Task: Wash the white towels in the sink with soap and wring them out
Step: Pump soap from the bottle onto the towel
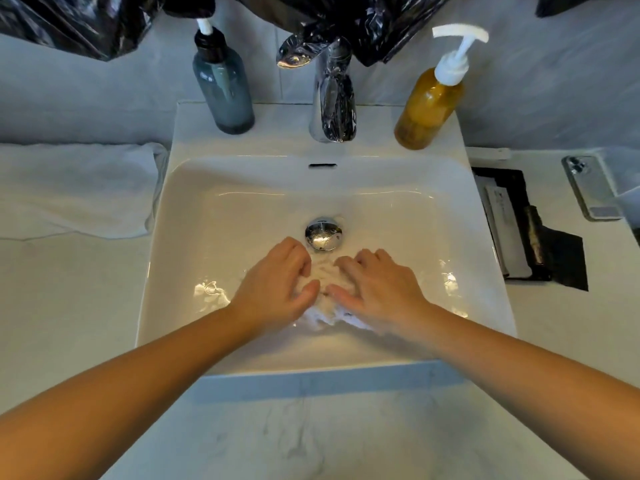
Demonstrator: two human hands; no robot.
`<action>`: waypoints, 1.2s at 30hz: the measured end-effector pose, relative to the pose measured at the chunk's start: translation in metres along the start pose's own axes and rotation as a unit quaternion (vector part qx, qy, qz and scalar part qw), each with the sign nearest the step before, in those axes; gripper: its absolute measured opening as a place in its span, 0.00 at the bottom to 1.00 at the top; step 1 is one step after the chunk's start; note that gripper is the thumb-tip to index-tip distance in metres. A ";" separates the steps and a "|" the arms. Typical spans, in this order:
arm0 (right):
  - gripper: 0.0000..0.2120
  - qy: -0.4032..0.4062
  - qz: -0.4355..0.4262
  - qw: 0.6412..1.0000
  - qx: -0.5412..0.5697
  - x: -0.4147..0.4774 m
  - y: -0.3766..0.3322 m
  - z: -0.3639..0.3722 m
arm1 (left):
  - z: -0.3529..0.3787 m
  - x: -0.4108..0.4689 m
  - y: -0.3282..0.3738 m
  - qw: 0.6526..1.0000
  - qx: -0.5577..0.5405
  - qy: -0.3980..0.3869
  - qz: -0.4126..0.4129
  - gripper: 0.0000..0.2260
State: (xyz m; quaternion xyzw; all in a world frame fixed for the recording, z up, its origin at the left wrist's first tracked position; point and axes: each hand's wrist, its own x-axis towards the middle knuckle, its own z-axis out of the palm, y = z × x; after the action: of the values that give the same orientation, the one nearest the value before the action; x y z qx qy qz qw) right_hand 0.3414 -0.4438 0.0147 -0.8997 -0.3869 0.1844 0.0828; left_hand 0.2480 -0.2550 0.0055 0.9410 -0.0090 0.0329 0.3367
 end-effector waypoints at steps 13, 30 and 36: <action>0.28 0.034 0.028 0.996 0.080 0.044 0.005 0.024 | 0.026 0.055 0.001 0.959 0.166 -0.096 -0.209 0.12; 0.34 0.070 -0.008 0.996 0.056 0.035 -0.004 0.040 | 0.040 0.027 -0.002 0.970 0.180 -0.055 -0.156 0.26; 0.14 0.036 0.015 0.993 0.113 0.048 0.000 0.025 | 0.029 0.047 -0.009 0.971 0.136 -0.076 -0.180 0.13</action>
State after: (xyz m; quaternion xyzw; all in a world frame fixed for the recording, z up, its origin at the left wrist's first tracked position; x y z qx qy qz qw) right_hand 0.3617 -0.4089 -0.0209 -0.8962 -0.3474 0.1959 0.1946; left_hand 0.2969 -0.2664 -0.0194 0.9639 0.1389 -0.0993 0.2042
